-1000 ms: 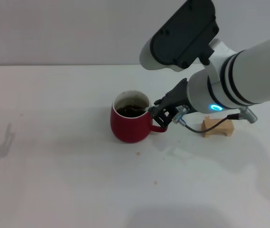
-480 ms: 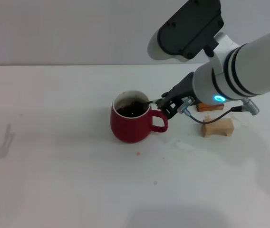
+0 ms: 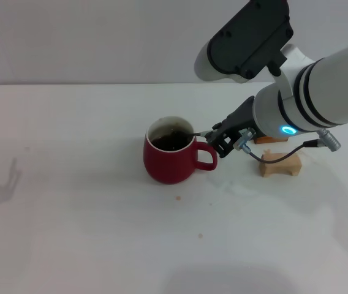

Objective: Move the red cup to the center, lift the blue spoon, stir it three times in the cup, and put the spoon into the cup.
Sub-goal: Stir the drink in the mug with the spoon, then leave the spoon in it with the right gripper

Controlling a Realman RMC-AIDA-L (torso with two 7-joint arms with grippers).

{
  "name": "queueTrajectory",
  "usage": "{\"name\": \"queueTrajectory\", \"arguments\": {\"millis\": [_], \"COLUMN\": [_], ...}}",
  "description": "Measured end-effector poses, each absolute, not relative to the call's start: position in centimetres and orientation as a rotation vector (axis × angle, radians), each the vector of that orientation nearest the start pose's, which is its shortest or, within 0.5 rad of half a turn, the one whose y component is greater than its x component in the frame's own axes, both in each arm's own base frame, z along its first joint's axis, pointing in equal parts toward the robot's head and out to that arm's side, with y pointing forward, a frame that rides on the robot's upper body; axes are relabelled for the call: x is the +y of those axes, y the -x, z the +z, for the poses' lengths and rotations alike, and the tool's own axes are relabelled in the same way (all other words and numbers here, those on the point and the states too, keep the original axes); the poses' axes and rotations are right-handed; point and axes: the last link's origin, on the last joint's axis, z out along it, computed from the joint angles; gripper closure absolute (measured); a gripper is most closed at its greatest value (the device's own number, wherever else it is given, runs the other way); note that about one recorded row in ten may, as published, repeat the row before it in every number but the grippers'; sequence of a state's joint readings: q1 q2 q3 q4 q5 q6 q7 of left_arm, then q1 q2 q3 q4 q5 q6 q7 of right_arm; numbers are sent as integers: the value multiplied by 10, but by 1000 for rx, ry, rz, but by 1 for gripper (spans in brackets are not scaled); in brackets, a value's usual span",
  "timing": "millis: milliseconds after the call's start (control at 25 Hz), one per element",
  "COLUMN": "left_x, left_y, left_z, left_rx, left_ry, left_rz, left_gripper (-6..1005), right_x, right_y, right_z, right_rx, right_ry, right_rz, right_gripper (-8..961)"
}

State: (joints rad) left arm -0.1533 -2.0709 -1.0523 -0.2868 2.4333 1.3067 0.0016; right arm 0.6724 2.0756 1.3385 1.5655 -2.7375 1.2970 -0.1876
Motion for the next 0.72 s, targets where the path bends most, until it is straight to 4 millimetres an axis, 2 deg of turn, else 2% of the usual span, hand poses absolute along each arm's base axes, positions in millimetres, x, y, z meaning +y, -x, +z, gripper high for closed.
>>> {"name": "queueTrajectory", "arguments": {"millis": [440,720], "left_x": [254,253], "left_y": [368,368], "left_z": [11,12], "left_rx": [-473,-474], "left_ry": [1405,1402], "left_rz": [-602,-604], "left_gripper": [144,145], "right_x": [343,345], "right_y": [-67,-62], "right_z": [-54,-59], "right_rx": [495,486], "right_ry": [2523,2543], "right_rz": [-319,-291], "right_gripper": [825,825]}}
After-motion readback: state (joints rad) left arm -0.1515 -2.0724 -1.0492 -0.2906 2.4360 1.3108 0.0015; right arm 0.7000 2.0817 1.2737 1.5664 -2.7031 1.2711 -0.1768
